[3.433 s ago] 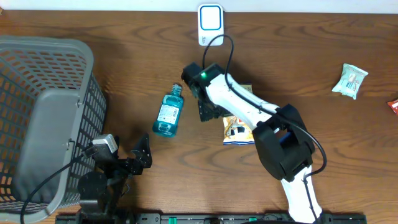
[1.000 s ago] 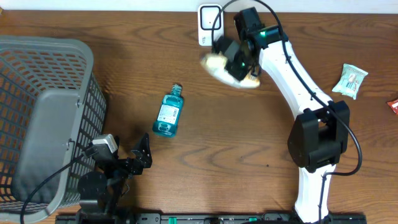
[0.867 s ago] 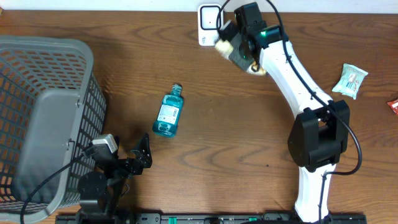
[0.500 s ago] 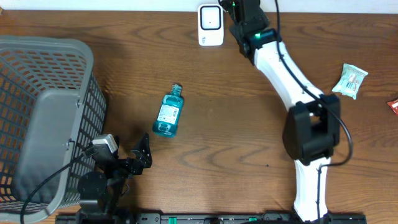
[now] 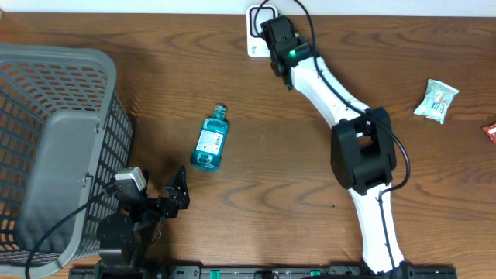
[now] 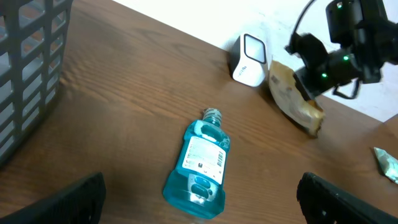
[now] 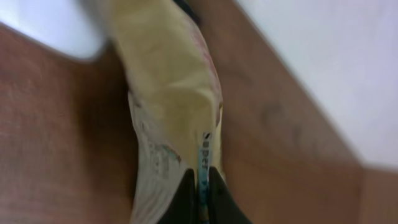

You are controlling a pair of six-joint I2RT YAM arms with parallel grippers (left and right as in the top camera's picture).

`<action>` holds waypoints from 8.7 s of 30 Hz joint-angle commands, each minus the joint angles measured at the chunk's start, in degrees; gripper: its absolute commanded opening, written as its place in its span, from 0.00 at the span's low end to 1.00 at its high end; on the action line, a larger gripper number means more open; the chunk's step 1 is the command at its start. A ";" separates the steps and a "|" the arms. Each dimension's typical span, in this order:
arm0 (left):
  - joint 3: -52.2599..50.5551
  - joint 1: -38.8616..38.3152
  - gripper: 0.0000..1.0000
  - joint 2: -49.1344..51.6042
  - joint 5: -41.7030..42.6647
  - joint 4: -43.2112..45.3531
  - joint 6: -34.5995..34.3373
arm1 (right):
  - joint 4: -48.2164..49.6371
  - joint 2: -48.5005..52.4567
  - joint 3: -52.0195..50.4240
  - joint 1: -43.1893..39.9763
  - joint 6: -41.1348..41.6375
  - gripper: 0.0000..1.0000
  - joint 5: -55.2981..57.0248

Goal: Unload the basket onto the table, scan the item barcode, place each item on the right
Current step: 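Hold the yellow snack bag up to the white scanner, then carry the yellow snack bag away to the right, then reach the right gripper down to the blue Listerine bottle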

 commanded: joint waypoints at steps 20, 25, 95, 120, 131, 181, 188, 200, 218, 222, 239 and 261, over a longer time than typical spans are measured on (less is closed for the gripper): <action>0.09 -0.24 0.98 -0.09 0.72 -0.15 -0.72 | -16.61 -2.99 0.70 -9.57 11.10 0.99 -12.66; 0.09 -0.24 0.98 -0.09 0.70 -0.15 -0.74 | -14.21 -2.95 -2.45 -14.60 7.37 0.73 -26.12; 0.09 -0.24 0.98 -0.09 0.70 -0.15 -0.72 | 34.47 0.15 -5.64 -1.33 9.35 0.01 11.13; 0.09 -0.24 0.98 -0.09 0.72 -0.13 -0.72 | 62.16 11.19 -1.92 0.44 -12.94 0.01 44.46; 0.09 -0.24 0.98 -0.09 0.70 -0.15 -0.72 | 66.31 2.36 -1.92 -11.21 -32.94 0.01 56.68; 0.09 -0.24 0.98 -0.09 0.70 -0.15 -0.74 | -5.75 -24.33 -16.06 4.79 38.34 0.99 -35.56; 0.09 -0.24 0.98 -0.09 0.70 -0.13 -0.72 | -3.13 -17.62 -16.06 9.94 52.26 0.86 -38.18; 0.09 -0.24 0.98 -0.09 0.70 -0.13 -0.74 | 10.60 -5.77 -16.06 15.06 57.79 0.84 -38.16; 0.09 -0.24 0.98 -0.09 0.70 -0.15 -0.74 | -7.13 -4.83 -15.91 11.19 41.27 0.32 -30.18; 0.09 -0.24 0.98 -0.09 0.70 -0.13 -0.74 | -8.22 -9.16 -15.87 6.91 26.56 0.33 -28.72; 0.09 -0.24 0.98 -0.09 0.70 -0.13 -0.74 | -17.00 -22.56 -15.58 4.74 28.02 0.99 -38.99; 0.09 -0.24 0.98 -0.09 0.70 -0.15 -0.74 | -24.61 -14.05 -23.89 18.64 41.64 0.83 -5.16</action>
